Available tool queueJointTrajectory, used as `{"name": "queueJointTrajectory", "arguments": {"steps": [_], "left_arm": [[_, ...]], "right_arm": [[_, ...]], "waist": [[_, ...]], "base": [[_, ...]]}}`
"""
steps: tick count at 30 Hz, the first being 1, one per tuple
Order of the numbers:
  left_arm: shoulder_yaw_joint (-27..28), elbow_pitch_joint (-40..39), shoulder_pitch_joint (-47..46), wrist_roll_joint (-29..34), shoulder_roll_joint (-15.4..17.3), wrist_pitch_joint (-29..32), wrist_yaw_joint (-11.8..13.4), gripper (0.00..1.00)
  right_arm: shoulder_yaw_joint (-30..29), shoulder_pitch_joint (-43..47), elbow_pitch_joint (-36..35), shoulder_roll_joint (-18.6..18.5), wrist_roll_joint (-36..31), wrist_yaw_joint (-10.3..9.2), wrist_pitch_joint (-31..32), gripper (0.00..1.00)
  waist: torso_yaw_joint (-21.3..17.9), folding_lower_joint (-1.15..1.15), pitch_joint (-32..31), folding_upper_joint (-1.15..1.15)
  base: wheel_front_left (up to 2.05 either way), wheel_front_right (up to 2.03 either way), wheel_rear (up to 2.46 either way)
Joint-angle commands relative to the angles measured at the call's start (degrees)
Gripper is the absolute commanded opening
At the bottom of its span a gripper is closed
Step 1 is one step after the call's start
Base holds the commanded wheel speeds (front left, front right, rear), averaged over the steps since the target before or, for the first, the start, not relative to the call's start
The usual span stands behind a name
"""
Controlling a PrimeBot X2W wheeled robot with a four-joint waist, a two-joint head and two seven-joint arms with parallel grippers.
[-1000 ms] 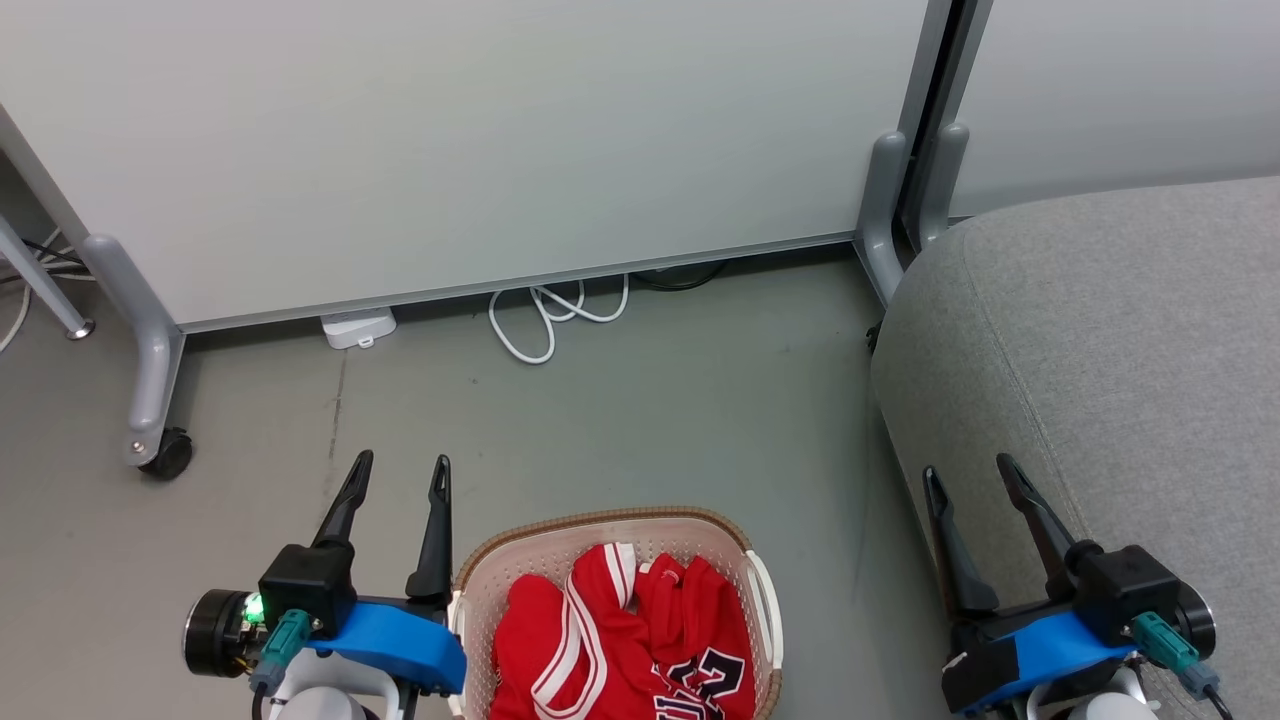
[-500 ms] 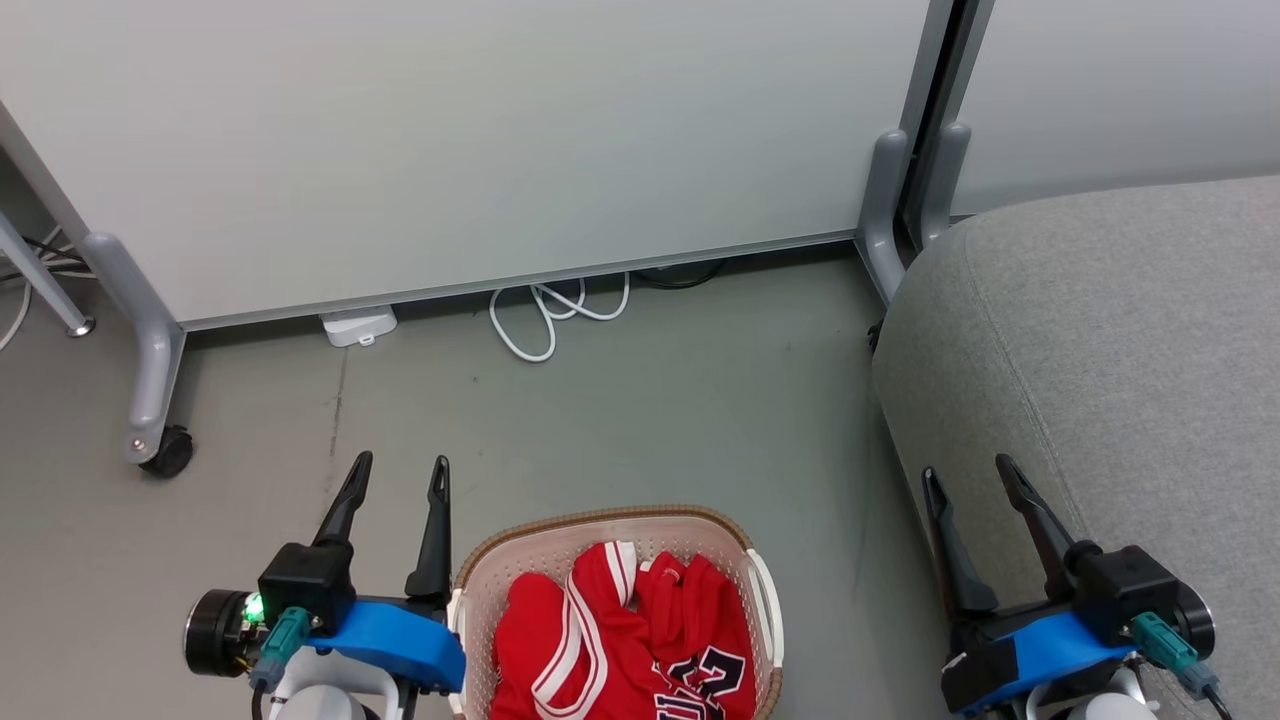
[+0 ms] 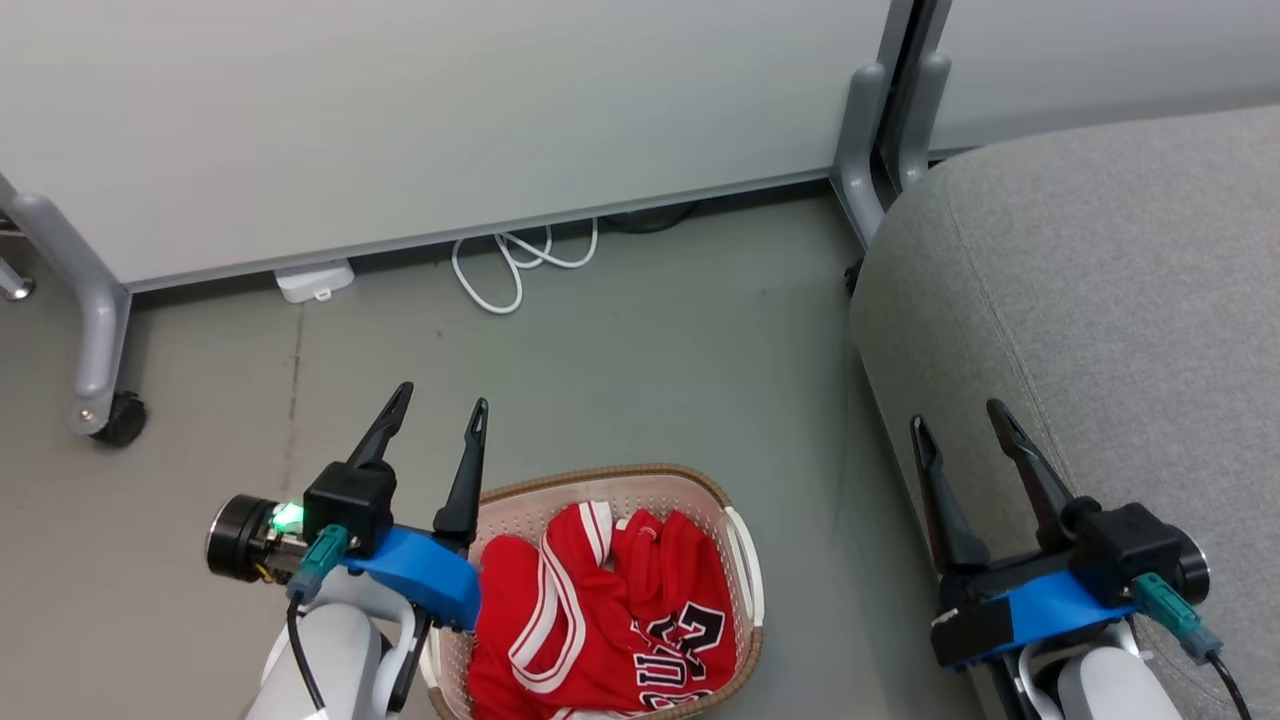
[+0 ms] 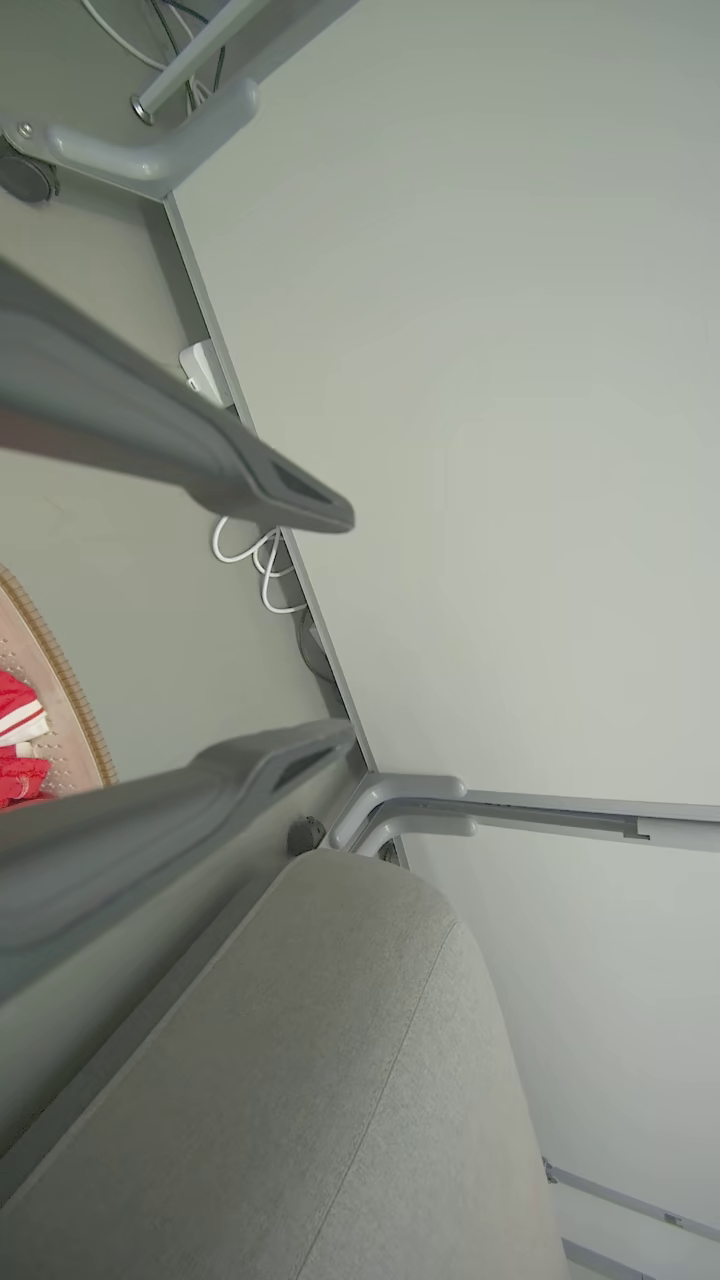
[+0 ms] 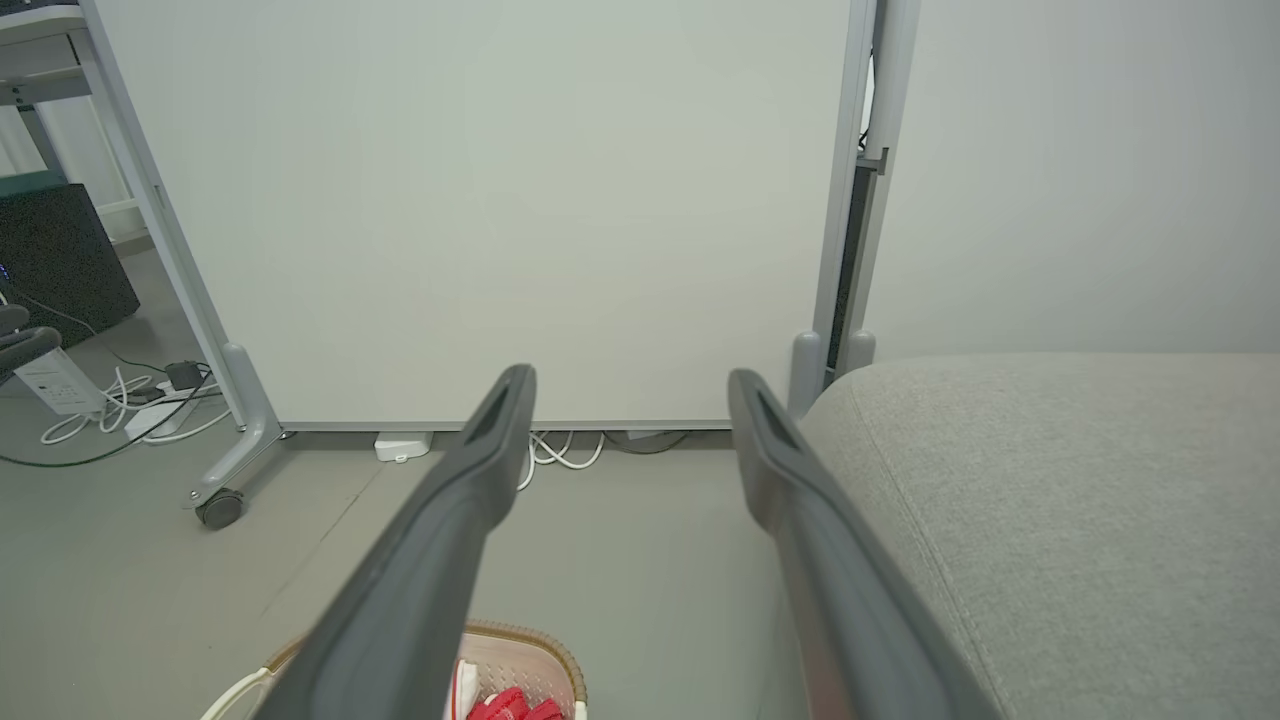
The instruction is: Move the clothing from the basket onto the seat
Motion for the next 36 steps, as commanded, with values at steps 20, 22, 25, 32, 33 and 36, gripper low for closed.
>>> {"name": "queueJointTrajectory", "arguments": {"steps": [20,22,25,32,33,36], "left_arm": [[-30.8,24.5,-25.0,-3.7,8.7,-0.1,-0.1,1.00],[-34.9,27.1,-27.1,-4.3,9.0,0.1,-0.1,1.00],[-41.1,30.4,-29.9,-5.2,9.3,1.0,-0.1,1.00],[-55.2,35.7,-34.8,-8.7,10.5,4.8,-0.1,1.00],[-56.8,36.4,-35.2,-9.3,10.8,5.7,-0.1,1.00],[-59.9,37.8,-36.7,-10.9,11.4,8.7,-0.1,1.00]], "right_arm": [[1.3,-13.1,-5.9,-0.2,1.0,0.01,-0.2,1.00],[1.5,-14.1,-6.4,-0.2,1.1,0.01,-0.2,1.00],[2.0,-15.5,-7.1,-0.2,1.5,0.01,-0.2,1.00],[2.8,-18.6,-8.7,-0.2,1.9,0.01,-0.2,1.00],[2.9,-18.9,-8.9,-0.2,2.0,0.01,-0.2,1.00],[3.1,-19.9,-9.5,-0.2,2.2,0.01,-0.2,1.00]], "waist": [[-10.6,0.00,23.4,0.00],[-11.2,0.00,25.3,0.00],[-12.2,0.00,28.2,0.00],[-13.9,0.00,34.5,0.00],[-14.1,0.00,35.3,0.00],[-14.8,0.00,37.6,0.00]], "base": [[0.00,0.00,0.00],[0.00,0.00,0.00],[0.00,0.00,0.00],[0.00,0.00,0.00],[0.00,0.00,0.00],[0.00,0.00,0.00]]}}
